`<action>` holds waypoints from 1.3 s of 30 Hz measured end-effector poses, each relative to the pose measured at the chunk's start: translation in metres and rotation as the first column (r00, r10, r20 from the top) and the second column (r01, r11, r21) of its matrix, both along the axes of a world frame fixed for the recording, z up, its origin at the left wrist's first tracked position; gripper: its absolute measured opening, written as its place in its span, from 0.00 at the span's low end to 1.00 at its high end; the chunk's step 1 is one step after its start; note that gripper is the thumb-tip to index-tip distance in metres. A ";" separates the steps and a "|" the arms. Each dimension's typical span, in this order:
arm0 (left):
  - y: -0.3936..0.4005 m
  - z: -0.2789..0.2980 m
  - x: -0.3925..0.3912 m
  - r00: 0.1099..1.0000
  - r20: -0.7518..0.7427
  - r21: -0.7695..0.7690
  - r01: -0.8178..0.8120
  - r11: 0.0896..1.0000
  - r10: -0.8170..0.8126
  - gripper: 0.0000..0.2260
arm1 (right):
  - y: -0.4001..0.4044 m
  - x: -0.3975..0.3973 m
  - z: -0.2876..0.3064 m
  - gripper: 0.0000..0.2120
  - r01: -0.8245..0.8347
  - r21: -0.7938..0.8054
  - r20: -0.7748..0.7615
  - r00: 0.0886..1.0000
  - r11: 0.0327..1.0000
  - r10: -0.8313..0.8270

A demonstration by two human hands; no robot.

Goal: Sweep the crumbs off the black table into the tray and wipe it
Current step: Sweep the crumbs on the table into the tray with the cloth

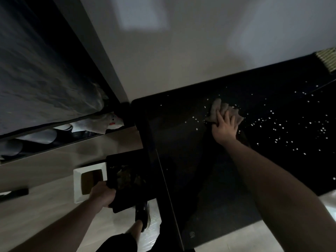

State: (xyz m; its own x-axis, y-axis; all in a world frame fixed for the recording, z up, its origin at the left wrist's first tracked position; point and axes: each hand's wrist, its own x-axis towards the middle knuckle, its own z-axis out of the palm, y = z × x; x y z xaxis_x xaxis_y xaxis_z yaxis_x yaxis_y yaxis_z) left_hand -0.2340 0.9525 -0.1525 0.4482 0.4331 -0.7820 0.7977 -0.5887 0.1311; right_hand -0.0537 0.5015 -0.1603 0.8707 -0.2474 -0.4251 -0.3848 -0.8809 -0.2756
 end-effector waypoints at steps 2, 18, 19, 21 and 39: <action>-0.004 0.002 0.000 1.000 0.005 -0.004 -0.005 1.000 0.005 0.05 | 0.021 -0.009 -0.006 0.33 -0.034 0.013 0.046 0.998 0.999 0.033; 0.001 0.010 0.001 1.000 0.016 -0.083 0.020 0.996 -0.019 0.07 | 0.227 -0.185 0.023 0.25 -0.218 0.677 0.304 0.953 0.703 0.003; 0.004 0.008 0.002 1.000 0.010 -0.086 0.016 0.996 -0.015 0.07 | 0.221 -0.179 0.027 0.24 -0.173 0.688 0.301 0.952 0.705 -0.060; 0.005 0.006 0.002 1.000 0.000 -0.080 0.021 0.997 -0.021 0.07 | 0.201 -0.157 0.035 0.24 -0.093 0.698 0.302 0.937 0.710 -0.174; 0.004 -0.014 0.010 1.000 0.015 -0.034 -0.014 0.999 0.015 0.06 | 0.155 0.092 -0.014 0.29 -0.268 0.101 0.193 0.950 0.958 0.246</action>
State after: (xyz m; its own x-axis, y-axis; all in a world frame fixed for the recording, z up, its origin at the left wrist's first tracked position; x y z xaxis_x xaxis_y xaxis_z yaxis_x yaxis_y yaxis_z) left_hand -0.2243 0.9566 -0.1662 0.4540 0.4130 -0.7895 0.8040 -0.5718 0.1632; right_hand 0.0379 0.6566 -0.1739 0.9616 0.0399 -0.2715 -0.0849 -0.8975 -0.4327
